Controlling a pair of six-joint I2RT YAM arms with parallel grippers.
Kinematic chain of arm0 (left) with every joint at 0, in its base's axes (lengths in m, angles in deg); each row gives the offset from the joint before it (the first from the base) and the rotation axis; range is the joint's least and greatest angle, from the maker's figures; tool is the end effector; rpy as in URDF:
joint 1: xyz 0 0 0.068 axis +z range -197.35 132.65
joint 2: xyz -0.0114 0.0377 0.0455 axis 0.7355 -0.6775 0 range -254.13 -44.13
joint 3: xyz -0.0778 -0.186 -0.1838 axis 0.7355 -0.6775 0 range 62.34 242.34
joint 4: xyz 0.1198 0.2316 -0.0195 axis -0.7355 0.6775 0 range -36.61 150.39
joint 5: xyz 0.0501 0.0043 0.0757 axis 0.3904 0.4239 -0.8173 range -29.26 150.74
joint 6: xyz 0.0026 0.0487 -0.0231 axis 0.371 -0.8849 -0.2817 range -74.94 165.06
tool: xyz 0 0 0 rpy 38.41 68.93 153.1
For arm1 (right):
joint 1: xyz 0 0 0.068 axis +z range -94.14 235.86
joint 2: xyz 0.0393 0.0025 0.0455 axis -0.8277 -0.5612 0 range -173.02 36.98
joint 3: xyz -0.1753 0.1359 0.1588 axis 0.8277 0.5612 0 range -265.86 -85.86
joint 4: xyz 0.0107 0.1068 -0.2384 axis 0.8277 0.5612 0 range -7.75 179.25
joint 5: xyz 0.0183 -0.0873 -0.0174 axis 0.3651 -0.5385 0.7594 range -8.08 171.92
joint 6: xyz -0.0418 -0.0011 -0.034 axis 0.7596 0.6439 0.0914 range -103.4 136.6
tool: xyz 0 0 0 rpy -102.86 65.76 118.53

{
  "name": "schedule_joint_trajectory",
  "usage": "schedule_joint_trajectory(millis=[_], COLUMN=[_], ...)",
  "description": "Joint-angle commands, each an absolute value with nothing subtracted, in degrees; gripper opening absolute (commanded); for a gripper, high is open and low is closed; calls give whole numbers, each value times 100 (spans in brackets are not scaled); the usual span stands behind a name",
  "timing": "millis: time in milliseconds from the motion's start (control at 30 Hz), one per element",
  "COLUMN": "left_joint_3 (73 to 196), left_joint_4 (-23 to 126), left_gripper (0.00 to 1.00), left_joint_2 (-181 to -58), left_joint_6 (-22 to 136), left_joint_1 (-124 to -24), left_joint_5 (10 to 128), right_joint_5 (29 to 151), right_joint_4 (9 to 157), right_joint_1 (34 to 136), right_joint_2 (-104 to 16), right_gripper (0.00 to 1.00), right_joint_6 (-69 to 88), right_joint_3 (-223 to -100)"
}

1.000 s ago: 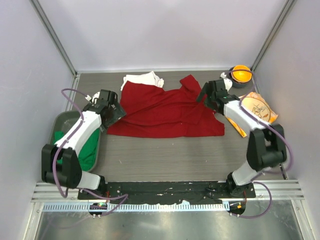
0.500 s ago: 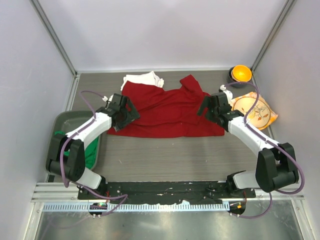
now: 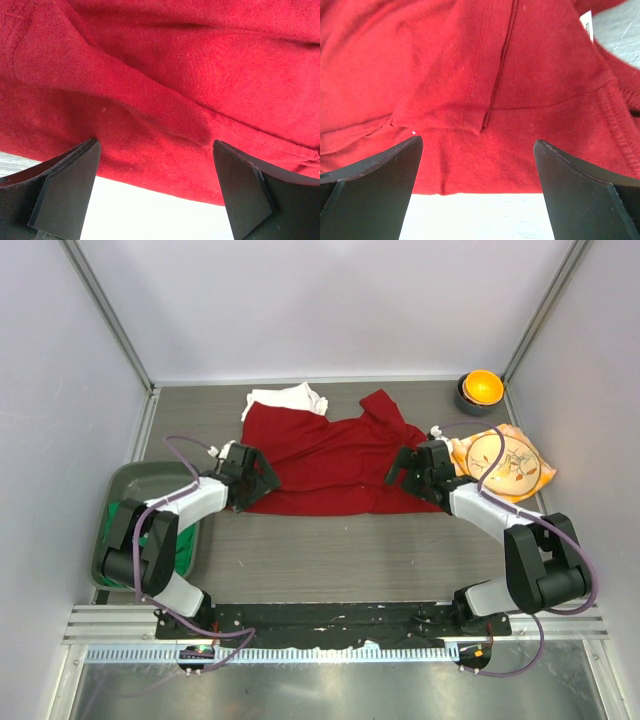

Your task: Fold and stack the t-shirts

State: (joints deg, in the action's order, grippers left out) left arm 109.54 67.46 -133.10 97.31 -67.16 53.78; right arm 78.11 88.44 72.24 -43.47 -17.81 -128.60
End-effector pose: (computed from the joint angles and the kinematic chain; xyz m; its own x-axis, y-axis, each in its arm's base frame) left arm 0.2831 -0.0974 0.1686 -0.6920 -0.5850 -0.4231 -0.4488 0.8076 -0.3827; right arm 0.2747 0.0783 0.1956 -0.6818 0.3874 -0.6205 0.1818 0.9114 0.3692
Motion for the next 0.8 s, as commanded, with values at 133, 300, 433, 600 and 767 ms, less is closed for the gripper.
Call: schedule_joint_trajectory(millis=[133,300,433,600,767], left_joint_3=[10191,9706,9372,9143,9117], left_joint_4=[6262,6499,6762,7202,8062], left_gripper=[100,100,100,100,100], left_joint_2=[-12984,-12552,-12227,-11683,-11208], left_joint_6=[9867,10156,10376,10824,11421], left_joint_1=[-6809,-7064,-7301,-7793,-8443], left_joint_5=[5117,4862,4730,4379,4027], right_joint_5=[8061,7411,7077,6857,6690], right_joint_4=[8295,8944,9454,10315,11010], right_joint_1=[7203,7440,7528,7686,7809], right_joint_2=[-4353,-4169,-3941,-3563,-2914], right_gripper=[100,99,99,99,100], right_joint_6=[-2119,-2180,-2233,-2364,-2602], right_joint_3=[-12207,-12066,-12040,-12049,-11803])
